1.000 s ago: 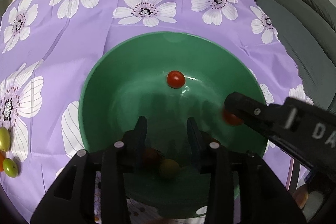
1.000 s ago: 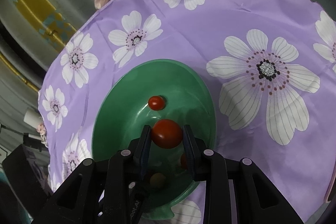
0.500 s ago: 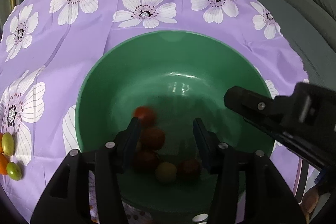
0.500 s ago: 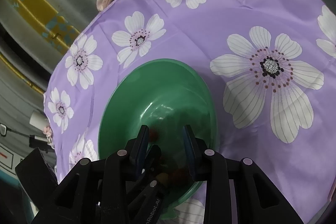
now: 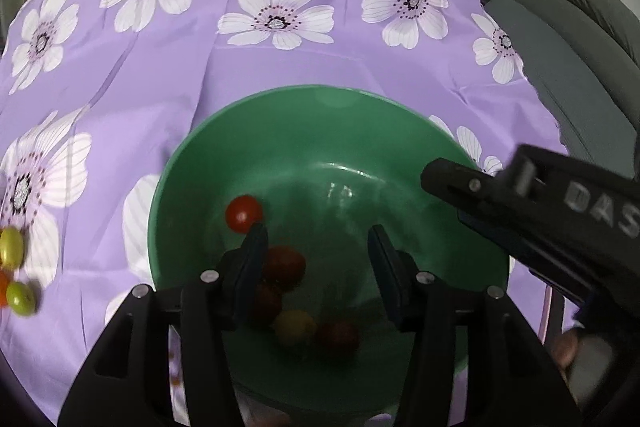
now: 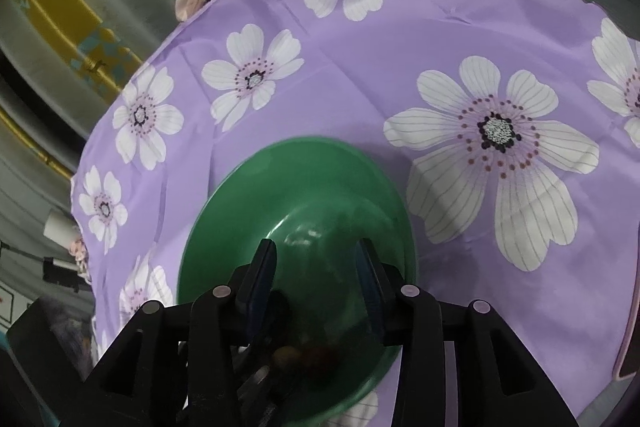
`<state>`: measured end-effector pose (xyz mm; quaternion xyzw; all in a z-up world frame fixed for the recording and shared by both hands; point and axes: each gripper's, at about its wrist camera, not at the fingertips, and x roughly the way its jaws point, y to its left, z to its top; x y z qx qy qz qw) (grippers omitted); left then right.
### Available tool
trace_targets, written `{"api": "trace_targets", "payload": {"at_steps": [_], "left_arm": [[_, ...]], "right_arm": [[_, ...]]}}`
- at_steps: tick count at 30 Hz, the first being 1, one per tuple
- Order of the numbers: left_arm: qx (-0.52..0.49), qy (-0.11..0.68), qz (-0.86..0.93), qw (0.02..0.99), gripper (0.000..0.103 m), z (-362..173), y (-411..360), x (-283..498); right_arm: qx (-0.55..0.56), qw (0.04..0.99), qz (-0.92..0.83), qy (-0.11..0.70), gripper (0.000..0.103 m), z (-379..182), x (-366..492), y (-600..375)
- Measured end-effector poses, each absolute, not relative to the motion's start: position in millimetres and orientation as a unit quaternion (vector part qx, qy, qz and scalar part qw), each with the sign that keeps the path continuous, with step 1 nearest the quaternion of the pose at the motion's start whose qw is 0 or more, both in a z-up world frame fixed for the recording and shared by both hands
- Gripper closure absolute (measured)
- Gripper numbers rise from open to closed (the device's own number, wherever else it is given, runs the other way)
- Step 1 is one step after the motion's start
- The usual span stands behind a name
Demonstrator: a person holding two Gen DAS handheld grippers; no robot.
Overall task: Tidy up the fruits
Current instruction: 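Move the right gripper out of the bowl back to the fruit pile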
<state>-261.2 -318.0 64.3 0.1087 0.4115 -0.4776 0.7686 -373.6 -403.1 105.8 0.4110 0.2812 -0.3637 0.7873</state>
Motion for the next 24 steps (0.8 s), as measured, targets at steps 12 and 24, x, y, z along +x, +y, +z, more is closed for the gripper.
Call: {"api": "trace_targets", "payload": {"at_steps": [12,24], "left_arm": [[0.092,0.441,-0.467,0.761,0.052,65,-290,-263],[0.019,0.415,-0.469,0.779,0.042,118,-212,-226]], "right_arm": [[0.399,0.793,-0.355,0.294,0.052,107,-370,-398],[0.337,0.823,-0.362,0.280,0.035,135,-352,-371]]}}
